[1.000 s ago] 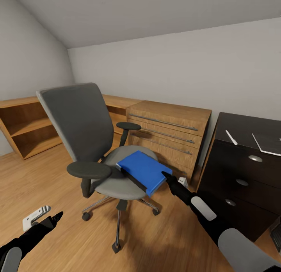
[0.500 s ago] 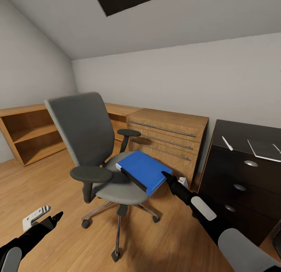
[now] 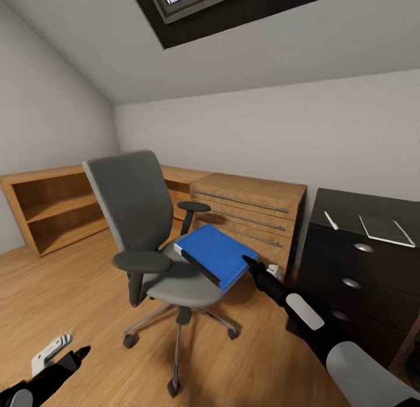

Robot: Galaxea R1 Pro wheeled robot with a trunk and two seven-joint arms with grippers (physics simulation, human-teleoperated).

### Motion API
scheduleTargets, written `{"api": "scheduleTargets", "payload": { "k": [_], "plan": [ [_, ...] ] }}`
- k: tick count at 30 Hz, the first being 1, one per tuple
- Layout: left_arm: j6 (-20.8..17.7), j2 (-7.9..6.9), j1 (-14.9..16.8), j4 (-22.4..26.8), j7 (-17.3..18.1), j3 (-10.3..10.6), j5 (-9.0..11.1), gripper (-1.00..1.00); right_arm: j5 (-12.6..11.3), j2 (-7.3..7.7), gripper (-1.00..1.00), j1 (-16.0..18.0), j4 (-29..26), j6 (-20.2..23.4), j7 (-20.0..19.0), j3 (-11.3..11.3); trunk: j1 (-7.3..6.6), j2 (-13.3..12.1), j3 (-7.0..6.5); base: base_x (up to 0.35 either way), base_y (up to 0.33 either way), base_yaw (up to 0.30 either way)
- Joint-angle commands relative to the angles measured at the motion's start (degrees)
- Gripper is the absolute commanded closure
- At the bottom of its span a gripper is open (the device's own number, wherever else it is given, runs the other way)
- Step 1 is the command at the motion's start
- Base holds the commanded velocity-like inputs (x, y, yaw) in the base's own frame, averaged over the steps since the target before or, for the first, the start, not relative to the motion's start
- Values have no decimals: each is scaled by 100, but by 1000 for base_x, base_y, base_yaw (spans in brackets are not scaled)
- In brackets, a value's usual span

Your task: In the bedroom, organize the workspace by keeping the computer under the desk, ensuring the monitor is on the desk, placing the keyboard on the desk next to the monitor, placing the mouse on the desk next to the keyboard, moving the folder from the swivel chair onto the desk next to the mouse, stacking the notebook on top of the folder with the pen on top of the notebook, and positioning the swivel chair next to the desk.

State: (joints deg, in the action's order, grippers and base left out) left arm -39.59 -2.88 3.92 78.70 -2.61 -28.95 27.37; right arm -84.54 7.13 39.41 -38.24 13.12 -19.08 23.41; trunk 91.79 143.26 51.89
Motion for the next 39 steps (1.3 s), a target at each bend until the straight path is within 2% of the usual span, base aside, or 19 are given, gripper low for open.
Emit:
{"api": "scheduleTargets", "payload": {
  "k": [1,7,8,10,11,12,14,16,19,26,30,31,32,33,34,37,38,39],
  "plan": [
    [-29,0,4,-60,-26,-37,57,-100,-54,9,100,5,2,3,-12,23,-7,1,-17,-276,0,0],
    [-15,3,4,-344,-33,-123,1,-100,-50,21,100,5,-6,-17,-54,15,-101,-165,-133,-120,0,0],
    [75,5,4,-560,-29,-107,-167,-100,-47,27,100,5,-7,-23,-108,15,-123,-205,-151,-18,0,0],
    [369,8,4,-788,-19,-87,-364,-100,-46,36,100,5,-15,-27,-137,13,-167,-285,-187,-10,0,0],
    [718,13,4,-991,-14,51,-505,-100,-33,41,100,5,-92,-55,-148,16,-189,-325,-205,-49,0,0],
    [793,12,4,-1031,-16,147,-534,-100,5,42,100,5,-143,-83,-146,18,-211,-365,-223,-126,0,0],
    [842,10,4,-1057,-20,240,-552,-100,78,45,100,5,-193,-121,-144,20,-255,-445,-259,-182,0,0],
    [895,8,4,-1084,-25,352,-571,-100,306,49,100,5,-254,-240,-137,15,-299,-526,-295,-266,0,0],
    [925,13,4,-1098,-28,409,-585,-100,598,45,100,5,-290,-535,-133,8,-364,-646,-348,-240,0,0],
    [935,32,2,-1110,-29,420,-582,-100,809,43,100,5,-392,-781,-126,13,-518,-927,-474,-111,0,0],
    [936,98,3,-1111,-35,417,-582,-100,1216,43,100,5,-452,-1101,-114,14,-606,-1087,-546,-150,0,0],
    [936,113,4,-1111,-36,417,-583,-100,1390,43,100,5,-460,-1264,-104,14,-628,-1127,-564,-64,0,0],
    [936,125,4,-1111,-42,417,-583,-100,1696,43,100,5,-473,-1502,-52,12,-650,-1167,-582,-33,0,0],
    [940,159,4,-1111,-45,420,-588,-100,2135,43,100,5,-566,-1787,106,8,-672,-1207,-600,-13,0,0],
    [942,177,2,-1113,-49,422,-595,-100,2318,43,100,5,-651,-1911,197,10,-694,-1247,-618,-9,0,0],
    [1012,209,3,-1147,-55,429,-652,-100,2642,48,100,-4,-853,-2110,443,12,-760,-1368,-672,-5,0,0],
    [1506,233,4,-1297,-69,442,-835,-100,3050,51,100,-149,-1238,-2228,899,14,-782,-1408,-690,0,0,0],
    [1608,236,4,-1334,-73,447,-865,-100,3107,51,100,-185,-1319,-2237,964,14,-804,-1448,-708,0,0,0]
  ]
}}
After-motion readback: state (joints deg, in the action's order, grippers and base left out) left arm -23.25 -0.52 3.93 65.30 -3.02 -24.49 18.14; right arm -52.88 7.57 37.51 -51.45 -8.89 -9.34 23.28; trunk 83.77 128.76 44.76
